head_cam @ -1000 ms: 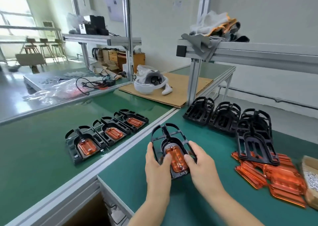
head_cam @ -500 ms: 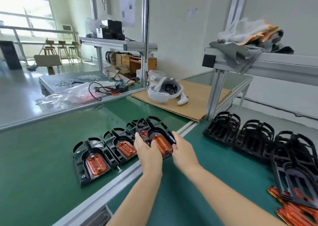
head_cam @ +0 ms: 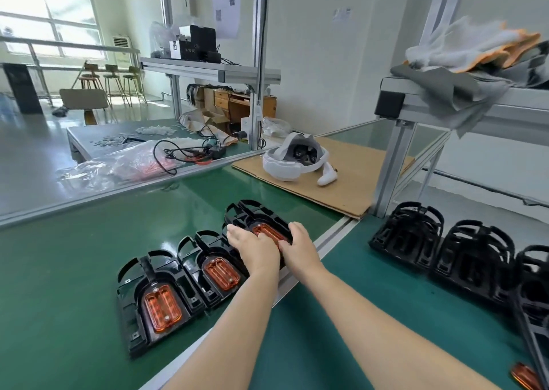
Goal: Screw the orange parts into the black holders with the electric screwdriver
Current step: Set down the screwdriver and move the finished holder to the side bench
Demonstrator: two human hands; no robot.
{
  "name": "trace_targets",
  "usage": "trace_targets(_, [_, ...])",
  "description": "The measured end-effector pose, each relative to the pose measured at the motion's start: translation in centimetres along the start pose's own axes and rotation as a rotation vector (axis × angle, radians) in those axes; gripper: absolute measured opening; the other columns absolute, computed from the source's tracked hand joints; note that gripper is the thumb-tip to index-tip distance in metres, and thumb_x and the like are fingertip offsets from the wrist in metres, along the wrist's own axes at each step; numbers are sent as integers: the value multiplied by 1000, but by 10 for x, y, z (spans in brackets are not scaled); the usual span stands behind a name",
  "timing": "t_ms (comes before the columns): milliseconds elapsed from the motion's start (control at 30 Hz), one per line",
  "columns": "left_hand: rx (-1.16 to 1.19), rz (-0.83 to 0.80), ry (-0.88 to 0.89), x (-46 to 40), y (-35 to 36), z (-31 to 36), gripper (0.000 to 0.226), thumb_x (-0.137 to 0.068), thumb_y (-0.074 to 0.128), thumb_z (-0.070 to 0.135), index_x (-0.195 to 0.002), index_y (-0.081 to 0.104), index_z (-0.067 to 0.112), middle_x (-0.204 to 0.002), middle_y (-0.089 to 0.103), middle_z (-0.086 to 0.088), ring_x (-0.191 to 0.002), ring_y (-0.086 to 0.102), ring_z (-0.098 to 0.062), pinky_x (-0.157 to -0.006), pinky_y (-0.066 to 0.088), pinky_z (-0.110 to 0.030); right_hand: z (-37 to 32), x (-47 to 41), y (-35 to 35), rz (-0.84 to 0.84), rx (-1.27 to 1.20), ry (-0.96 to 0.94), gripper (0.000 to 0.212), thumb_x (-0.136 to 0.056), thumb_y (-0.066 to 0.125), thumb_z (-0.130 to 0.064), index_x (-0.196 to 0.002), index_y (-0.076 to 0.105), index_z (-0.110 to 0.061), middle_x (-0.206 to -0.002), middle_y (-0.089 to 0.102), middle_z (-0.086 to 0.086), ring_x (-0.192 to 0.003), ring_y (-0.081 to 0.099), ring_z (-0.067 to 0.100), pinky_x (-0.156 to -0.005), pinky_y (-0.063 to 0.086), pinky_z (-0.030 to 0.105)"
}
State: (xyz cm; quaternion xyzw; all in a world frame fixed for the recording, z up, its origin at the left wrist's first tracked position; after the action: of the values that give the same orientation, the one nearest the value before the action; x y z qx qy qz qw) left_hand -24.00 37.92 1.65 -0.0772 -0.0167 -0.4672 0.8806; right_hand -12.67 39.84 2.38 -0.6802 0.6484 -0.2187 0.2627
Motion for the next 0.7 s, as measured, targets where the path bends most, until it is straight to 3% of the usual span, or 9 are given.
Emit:
trace_targets(100, [-130, -58, -3, -7, 4, -6, 73, -97, 43, 4, -149, -9, 3, -159, -10, -9, -147, 5, -24, -115, 13, -31, 4, -8, 2, 9, 8, -19, 30, -96, 42, -4, -126, 43, -4, -128, 43, 6, -120, 41, 20, -86, 28, 16])
trace_targets(200, [-340, -104, 15, -5, 11, -6, 76, -94, 46, 3, -148, -7, -1, -158, -11, -13, -147, -1, -27, -118, 4, -35, 6, -15, 7, -23, 62, -61, 14, -92, 40, 1, -104, 43, -6, -107, 39, 1, -101, 42, 20, -73, 34, 18])
trace_targets(267, [-479, -117, 13, 1, 16, -7, 77, -94, 48, 9, -148, -6, -2, -158, -10, -14, -147, -5, -26, -118, -1, -37, 6, -17, 12, -42, 89, -81, 11, -96, 37, -1, -95, 44, -10, -102, 43, 2, -97, 42, 20, -81, 35, 24])
trace_targets(333, [-553, -135, 24, 6, 19, -11, 73, -96, 45, 13, -148, -3, -2, -158, -10, -14, -147, -7, -25, -117, -4, -37, 3, -17, 15, -54, 163, -130, 25, -102, 33, -7, -86, 42, -24, -94, 42, -7, -94, 41, 12, -89, 34, 24])
trace_targets(433, [-580, -151, 51, 9, 22, -16, 69, -94, 40, 10, -149, -1, -2, -158, -12, -13, -146, -9, -24, -117, -6, -37, 8, -18, 19, -120, 260, -135, 7, -100, 39, -8, -99, 45, -12, -107, 45, 3, -102, 43, 15, -97, 35, 28])
trace_targets(500, [-578, -148, 52, 11, 22, -15, 69, -94, 39, 10, -149, -1, -2, -158, -12, -12, -146, -9, -24, -117, -6, -37, 9, -19, 18, -141, 340, -142, 19, -98, 45, -12, -115, 48, -2, -125, 47, 10, -120, 42, 24, -106, 32, 37])
trace_targets(567, [-566, -143, 56, 13, 22, -13, 69, -94, 39, 10, -149, -1, -1, -159, -12, -11, -146, -9, -24, -117, -6, -37, 6, -16, 17, -145, 415, -178, 40, -99, 48, -17, -136, 40, -4, -146, 36, 9, -139, 28, 25, -114, 21, 40])
trace_targets(633, [-553, -133, 67, 14, 22, -11, 70, -94, 41, 11, -149, -1, 1, -159, -13, -10, -146, -9, -24, -117, -6, -38, 6, -12, 11, -113, 437, -185, 52, -100, 46, -20, -147, 28, -9, -157, 23, 5, -146, 17, 21, -117, 14, 41])
trace_targets(700, [-562, -111, 90, 16, 22, -9, 71, -94, 42, 13, -150, -1, 2, -159, -13, -8, -146, -8, -24, -117, -6, -40, 11, -7, 6, -63, 467, -178, 49, -100, 43, -18, -147, 29, -10, -157, 23, 4, -145, 16, 20, -116, 16, 40])
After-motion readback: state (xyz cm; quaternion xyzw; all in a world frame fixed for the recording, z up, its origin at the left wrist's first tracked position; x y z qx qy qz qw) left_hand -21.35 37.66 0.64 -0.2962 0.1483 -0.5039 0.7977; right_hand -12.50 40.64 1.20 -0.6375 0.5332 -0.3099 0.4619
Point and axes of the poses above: each hand's wrist, its own x-axis away from the middle knuckle, its own y-axis out of the palm, z = x × y, the point moved 8 cm from there along -x, towards the middle knuckle
